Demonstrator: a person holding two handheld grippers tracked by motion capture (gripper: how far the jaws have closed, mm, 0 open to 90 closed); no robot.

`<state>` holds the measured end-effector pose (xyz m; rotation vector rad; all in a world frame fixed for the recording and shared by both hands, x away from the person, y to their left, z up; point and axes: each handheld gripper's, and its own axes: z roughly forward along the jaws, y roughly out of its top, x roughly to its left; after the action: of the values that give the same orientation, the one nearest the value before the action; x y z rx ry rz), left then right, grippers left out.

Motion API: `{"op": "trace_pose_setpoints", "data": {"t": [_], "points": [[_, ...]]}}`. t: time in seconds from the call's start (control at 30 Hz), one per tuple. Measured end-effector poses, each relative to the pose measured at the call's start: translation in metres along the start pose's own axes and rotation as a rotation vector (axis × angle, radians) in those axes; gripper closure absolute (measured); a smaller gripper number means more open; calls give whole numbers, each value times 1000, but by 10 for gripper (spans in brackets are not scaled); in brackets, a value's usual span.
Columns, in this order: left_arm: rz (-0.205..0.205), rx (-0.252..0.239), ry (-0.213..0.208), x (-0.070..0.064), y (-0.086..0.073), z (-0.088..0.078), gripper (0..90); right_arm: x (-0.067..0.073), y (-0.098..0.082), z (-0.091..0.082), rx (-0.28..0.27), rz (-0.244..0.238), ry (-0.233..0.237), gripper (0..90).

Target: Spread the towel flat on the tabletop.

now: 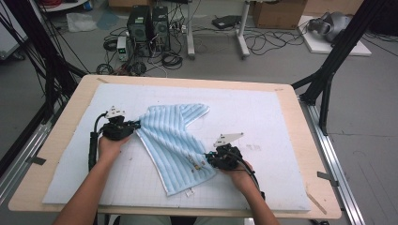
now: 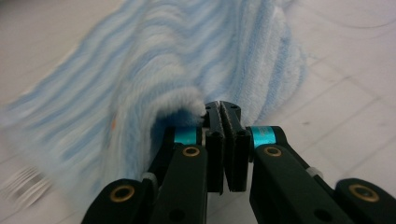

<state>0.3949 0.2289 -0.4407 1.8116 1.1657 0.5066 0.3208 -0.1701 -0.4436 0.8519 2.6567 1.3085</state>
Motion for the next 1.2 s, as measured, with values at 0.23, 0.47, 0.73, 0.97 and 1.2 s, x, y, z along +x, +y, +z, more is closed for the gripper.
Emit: {"op": "trace_pose_setpoints", "data": {"t": [0.23,0.47,0.73,0.97,1.2], "points": [[-41,17,19,11,1,2,791,12,1,3,-6,-65,70,796],[-82,-71,-23,7,-5,-14,417,-9,3,-12,-194,72,-130,461],[12,-161,-142,-12,-17,-35,359,-34,30,2,-233,126,-266,301],[20,-188,-208,-18,-23,-43,232,-51,64,37,-170,118,-286,337],[16,-184,-197,-15,-29,-47,222,-64,82,72,-95,108,-260,549]]}}
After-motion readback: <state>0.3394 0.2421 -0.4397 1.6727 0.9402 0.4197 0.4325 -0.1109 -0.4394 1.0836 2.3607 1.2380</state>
